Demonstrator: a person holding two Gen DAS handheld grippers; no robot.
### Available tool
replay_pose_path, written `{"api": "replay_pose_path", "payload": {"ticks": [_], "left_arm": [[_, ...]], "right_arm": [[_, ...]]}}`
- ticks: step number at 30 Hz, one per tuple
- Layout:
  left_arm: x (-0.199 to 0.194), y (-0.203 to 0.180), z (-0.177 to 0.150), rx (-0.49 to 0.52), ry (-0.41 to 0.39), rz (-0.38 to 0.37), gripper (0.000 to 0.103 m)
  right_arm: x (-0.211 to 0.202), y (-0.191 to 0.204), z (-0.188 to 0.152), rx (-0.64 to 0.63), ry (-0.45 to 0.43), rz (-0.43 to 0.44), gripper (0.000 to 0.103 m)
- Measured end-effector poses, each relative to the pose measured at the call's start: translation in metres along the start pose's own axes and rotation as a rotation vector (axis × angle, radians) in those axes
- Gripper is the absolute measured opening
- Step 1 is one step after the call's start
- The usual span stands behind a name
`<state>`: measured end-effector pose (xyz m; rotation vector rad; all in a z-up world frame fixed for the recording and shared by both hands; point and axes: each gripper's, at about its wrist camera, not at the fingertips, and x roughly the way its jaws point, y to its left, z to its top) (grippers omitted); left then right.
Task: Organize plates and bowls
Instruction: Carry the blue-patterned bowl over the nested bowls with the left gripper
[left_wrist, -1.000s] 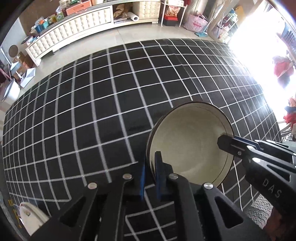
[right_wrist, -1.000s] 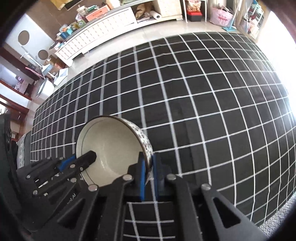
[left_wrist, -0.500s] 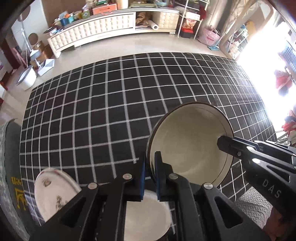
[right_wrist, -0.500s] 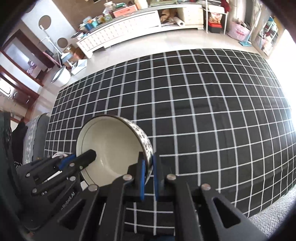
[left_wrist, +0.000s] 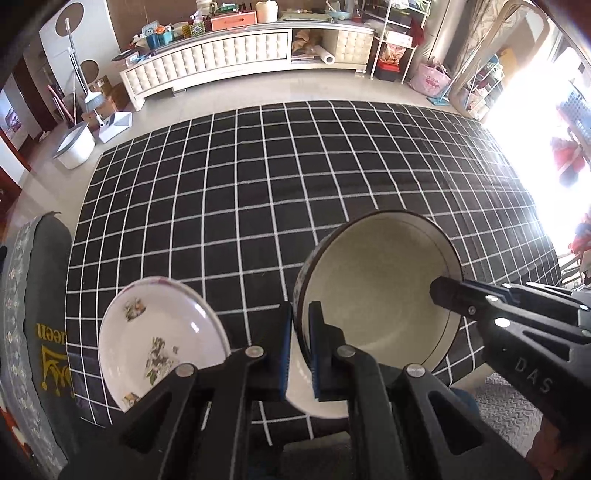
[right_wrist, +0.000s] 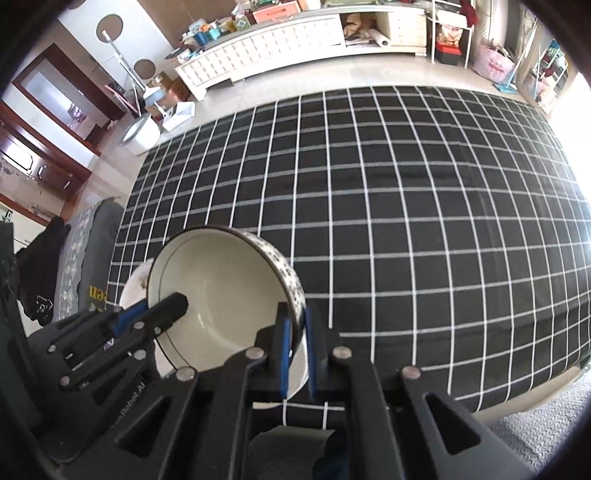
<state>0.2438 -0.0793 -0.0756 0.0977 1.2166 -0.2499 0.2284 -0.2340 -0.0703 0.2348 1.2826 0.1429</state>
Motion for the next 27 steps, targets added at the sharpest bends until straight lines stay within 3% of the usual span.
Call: {"api": "replay_pose_path", "payload": {"ticks": [16,27], "left_arm": [[0.037,0.009,-0.048,0.001,0.094,-0.012,0.007],[0.047,0.013,-0.057,0.021,0.093,0.014,0.007]], "right_arm": [[0.034,0.007,-0.033,0.009,0.085,-0.03,0.011],[0.049,0.004,-0.036,0.013,0.123,-0.028,0.011]]}}
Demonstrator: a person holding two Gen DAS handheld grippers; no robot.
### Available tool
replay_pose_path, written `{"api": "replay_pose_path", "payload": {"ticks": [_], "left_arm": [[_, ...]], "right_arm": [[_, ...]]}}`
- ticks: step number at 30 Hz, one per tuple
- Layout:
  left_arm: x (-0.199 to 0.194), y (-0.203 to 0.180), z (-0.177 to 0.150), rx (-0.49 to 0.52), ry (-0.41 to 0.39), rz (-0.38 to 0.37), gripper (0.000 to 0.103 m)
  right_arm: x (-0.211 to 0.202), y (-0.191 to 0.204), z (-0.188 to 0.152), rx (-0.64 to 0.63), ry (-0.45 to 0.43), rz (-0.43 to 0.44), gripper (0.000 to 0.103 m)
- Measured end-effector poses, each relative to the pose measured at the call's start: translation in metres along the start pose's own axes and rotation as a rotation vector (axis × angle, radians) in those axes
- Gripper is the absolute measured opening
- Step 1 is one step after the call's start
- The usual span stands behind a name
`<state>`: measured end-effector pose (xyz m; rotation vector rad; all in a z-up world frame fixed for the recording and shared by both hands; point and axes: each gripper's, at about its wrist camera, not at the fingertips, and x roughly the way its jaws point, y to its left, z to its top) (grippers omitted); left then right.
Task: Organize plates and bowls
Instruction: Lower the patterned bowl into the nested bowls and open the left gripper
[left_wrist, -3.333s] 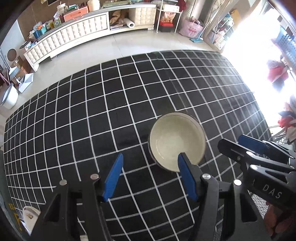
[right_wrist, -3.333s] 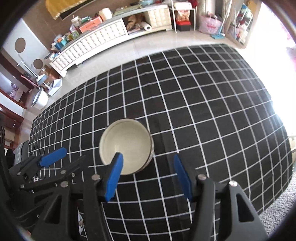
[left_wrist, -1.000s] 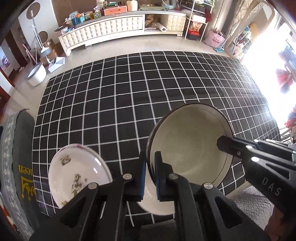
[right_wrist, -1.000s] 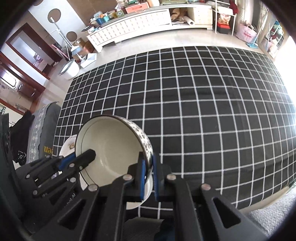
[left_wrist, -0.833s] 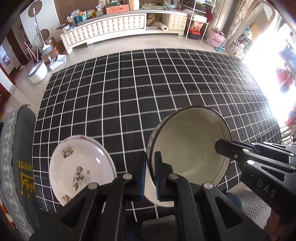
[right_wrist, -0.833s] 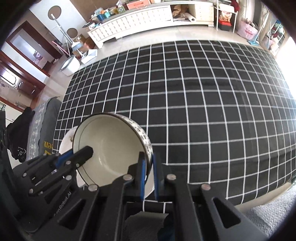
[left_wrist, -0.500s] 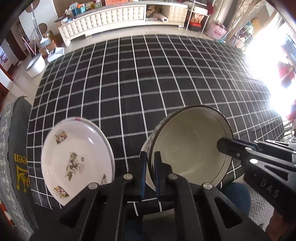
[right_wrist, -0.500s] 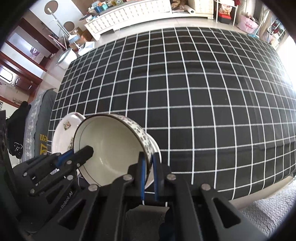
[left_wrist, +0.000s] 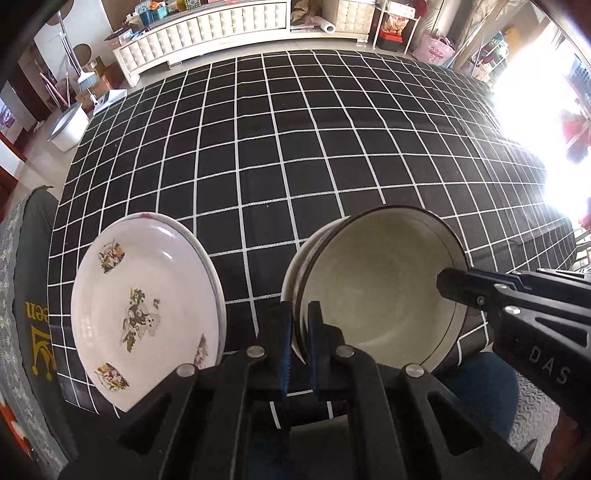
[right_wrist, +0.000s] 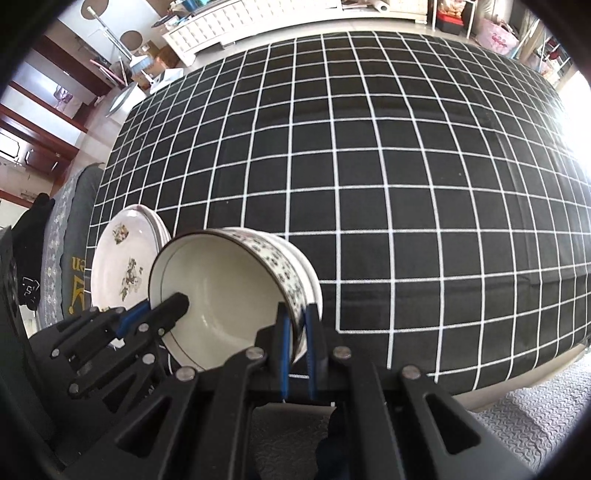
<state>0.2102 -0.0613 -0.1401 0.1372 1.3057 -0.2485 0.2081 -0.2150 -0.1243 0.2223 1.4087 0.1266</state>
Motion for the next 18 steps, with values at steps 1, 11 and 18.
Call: {"api": "replay_pose_path", "payload": {"ticks": [1,11,18], "left_arm": [[0.003,0.003,0.0,0.002,-0.004,0.002,0.007],[0.0,0.011,0.0,-0.017,0.0,-0.025,0.009],[-0.015,0.012,-0.002,0.004,-0.06,-0.001,0.019]], "right_arm": [[0.0,0.0,0.0,-0.002,-0.002,-0.003,0.011],[-0.007,0.001,-0.002,-0.024,-0.016,-0.009,0.011],[-0.012,0.007,-0.003,-0.074,-0.055,-0.039,0.011]]}}
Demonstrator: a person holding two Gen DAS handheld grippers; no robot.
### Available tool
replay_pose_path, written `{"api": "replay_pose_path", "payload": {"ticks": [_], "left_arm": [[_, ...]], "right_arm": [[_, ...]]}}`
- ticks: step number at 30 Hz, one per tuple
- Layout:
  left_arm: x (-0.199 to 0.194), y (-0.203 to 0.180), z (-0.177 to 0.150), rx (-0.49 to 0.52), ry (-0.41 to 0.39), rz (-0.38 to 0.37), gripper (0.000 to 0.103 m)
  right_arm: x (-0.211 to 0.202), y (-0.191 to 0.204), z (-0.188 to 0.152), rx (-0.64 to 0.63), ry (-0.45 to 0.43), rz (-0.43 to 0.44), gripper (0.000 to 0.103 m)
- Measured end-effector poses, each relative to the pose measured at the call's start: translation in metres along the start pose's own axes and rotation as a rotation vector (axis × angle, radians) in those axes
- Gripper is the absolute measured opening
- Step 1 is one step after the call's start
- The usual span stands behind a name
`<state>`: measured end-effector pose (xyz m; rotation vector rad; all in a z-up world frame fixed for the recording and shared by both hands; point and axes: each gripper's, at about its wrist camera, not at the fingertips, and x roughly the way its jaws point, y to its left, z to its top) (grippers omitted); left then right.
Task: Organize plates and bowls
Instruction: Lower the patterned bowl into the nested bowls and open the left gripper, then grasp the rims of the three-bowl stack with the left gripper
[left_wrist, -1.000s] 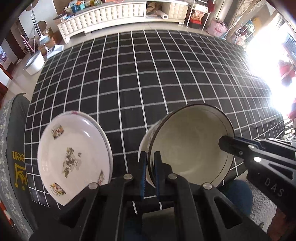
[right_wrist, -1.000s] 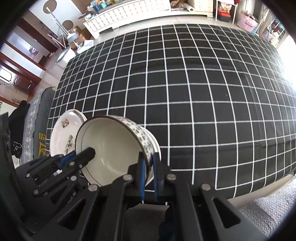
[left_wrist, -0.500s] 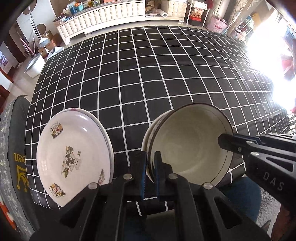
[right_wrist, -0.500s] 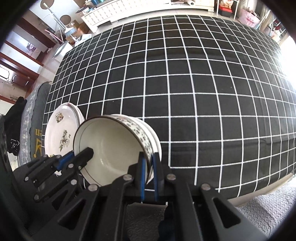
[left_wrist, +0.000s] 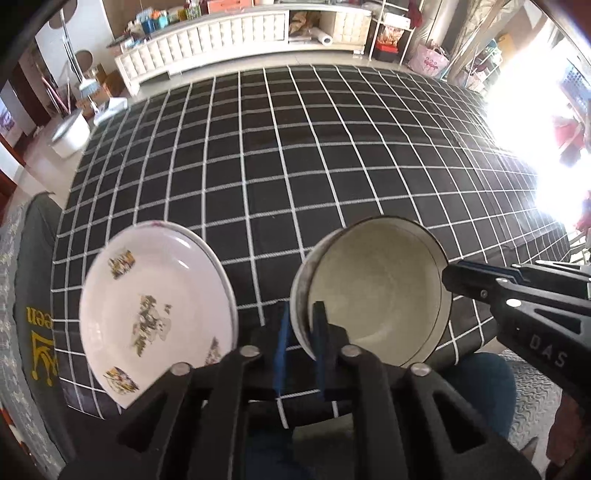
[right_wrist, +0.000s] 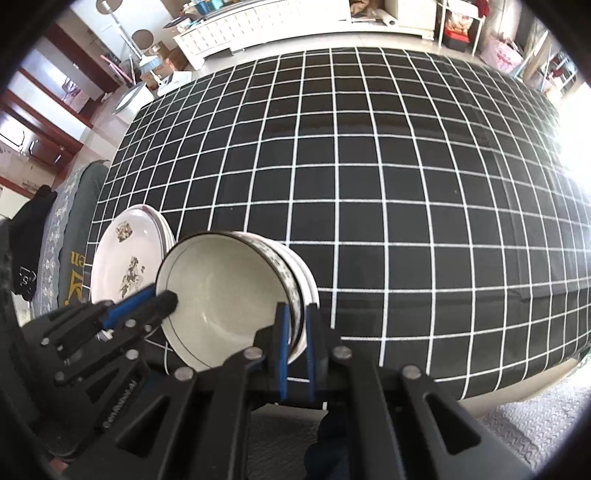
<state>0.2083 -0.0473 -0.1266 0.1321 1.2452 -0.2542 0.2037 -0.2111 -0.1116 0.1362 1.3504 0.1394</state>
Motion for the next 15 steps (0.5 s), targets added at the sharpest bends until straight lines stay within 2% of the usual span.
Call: {"api": "replay_pose_path", "payload": {"ticks": [1,3,5,7,9,11,12,13,15], "left_arm": [[-0.001,0.001,0.001,0.006,-0.012,0.013,0.026],[-0.002,0.002,0.003,0.015,-0.028,0.023,0.03],[0.002,0.004,0.006,0.014,-0.025,0.023,0.032],[0.007,0.008,0.008,0.004,-0.018,0.021,0.037],[0.012,0.012,0.01,-0.006,-0.013,0.0,0.038],[0.016,0.016,0.012,-0.01,-0.011,-0.002,0.047],[0.02,0.019,0.014,-0.011,-0.009,0.003,0.055],[0.023,0.021,0.016,-0.015,-0.004,0.002,0.058],[0.026,0.023,0.019,-0.021,0.005,-0.014,0.058]], "right_arm": [[0.002,0.001,0.001,-0.007,0.001,-0.01,0.012],[0.005,0.001,0.003,-0.009,-0.002,-0.018,0.014],[0.007,-0.001,0.006,0.002,-0.009,-0.02,0.022],[0.01,-0.003,0.008,0.008,-0.01,-0.034,0.041],[0.014,-0.007,0.012,0.011,-0.009,-0.042,0.05],[0.019,-0.01,0.014,0.019,-0.004,-0.041,0.055],[0.021,-0.011,0.015,0.023,-0.001,-0.042,0.059],[0.023,-0.012,0.015,0.024,0.004,-0.043,0.061],[0.028,-0.013,0.015,0.029,0.019,-0.041,0.062]]}}
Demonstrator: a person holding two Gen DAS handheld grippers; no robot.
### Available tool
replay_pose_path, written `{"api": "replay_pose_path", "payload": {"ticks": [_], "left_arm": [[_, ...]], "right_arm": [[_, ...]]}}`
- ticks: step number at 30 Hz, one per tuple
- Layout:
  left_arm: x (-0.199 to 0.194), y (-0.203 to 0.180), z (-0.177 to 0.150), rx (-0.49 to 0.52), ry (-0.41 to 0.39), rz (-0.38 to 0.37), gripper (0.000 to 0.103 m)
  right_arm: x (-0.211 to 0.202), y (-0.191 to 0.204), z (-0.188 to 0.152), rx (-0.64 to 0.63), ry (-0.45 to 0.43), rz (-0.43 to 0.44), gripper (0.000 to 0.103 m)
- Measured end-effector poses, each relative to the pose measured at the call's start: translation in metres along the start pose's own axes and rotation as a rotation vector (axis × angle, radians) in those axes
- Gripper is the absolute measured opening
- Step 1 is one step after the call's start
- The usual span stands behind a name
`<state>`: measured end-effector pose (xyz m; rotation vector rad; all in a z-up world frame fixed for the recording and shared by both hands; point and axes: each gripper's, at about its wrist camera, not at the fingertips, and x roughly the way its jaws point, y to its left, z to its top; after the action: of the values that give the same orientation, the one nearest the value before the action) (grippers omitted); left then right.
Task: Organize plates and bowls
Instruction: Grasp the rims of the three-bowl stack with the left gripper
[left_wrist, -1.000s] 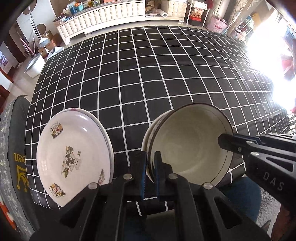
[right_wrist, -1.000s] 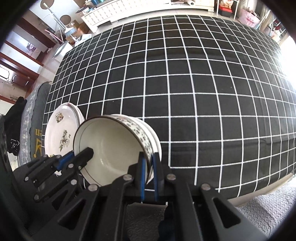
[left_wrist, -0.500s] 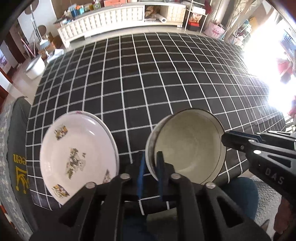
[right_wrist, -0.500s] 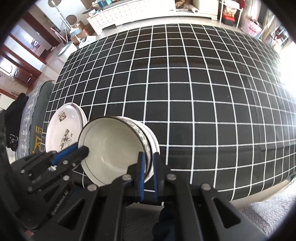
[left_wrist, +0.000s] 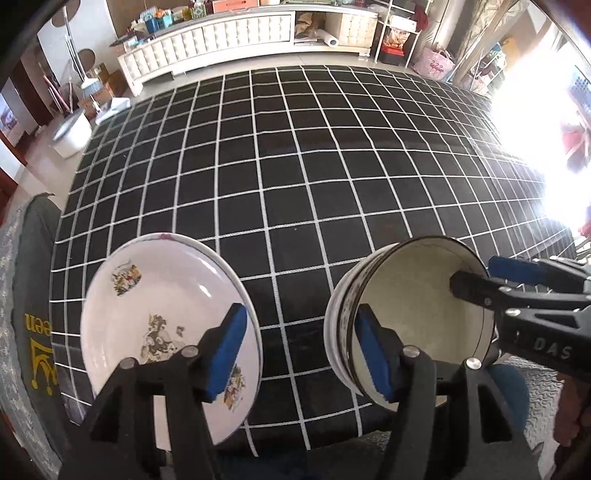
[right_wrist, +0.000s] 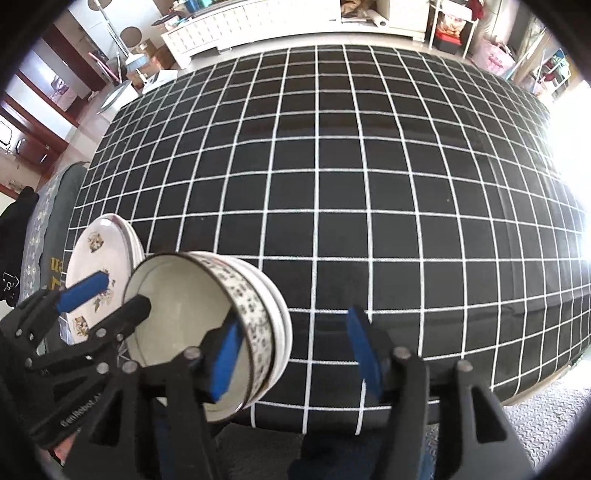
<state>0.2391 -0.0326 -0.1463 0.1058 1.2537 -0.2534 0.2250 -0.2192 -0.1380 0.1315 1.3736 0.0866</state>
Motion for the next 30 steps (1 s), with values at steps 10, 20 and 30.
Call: {"api": "replay_pose_path", "payload": {"ticks": [10,20,30], "left_arm": [[-0.02,-0.01,-0.005,0.069,-0.023,-0.024,0.059],[-0.005,0.008,-0.024,-0.005,0.007,-0.124,0.063],[0.025,-0.002,-0.018,0.012,0.058,-0.179,0.063]], "right_arm": [[-0.012,-0.009,-0.011,0.023,-0.019,0.042,0.062],[-0.009,-0.019,-0.029,0.074,-0.019,0.111,0.064],[0.016,-0.008,-0.021,0.08,0.023,0.159,0.063]]}}
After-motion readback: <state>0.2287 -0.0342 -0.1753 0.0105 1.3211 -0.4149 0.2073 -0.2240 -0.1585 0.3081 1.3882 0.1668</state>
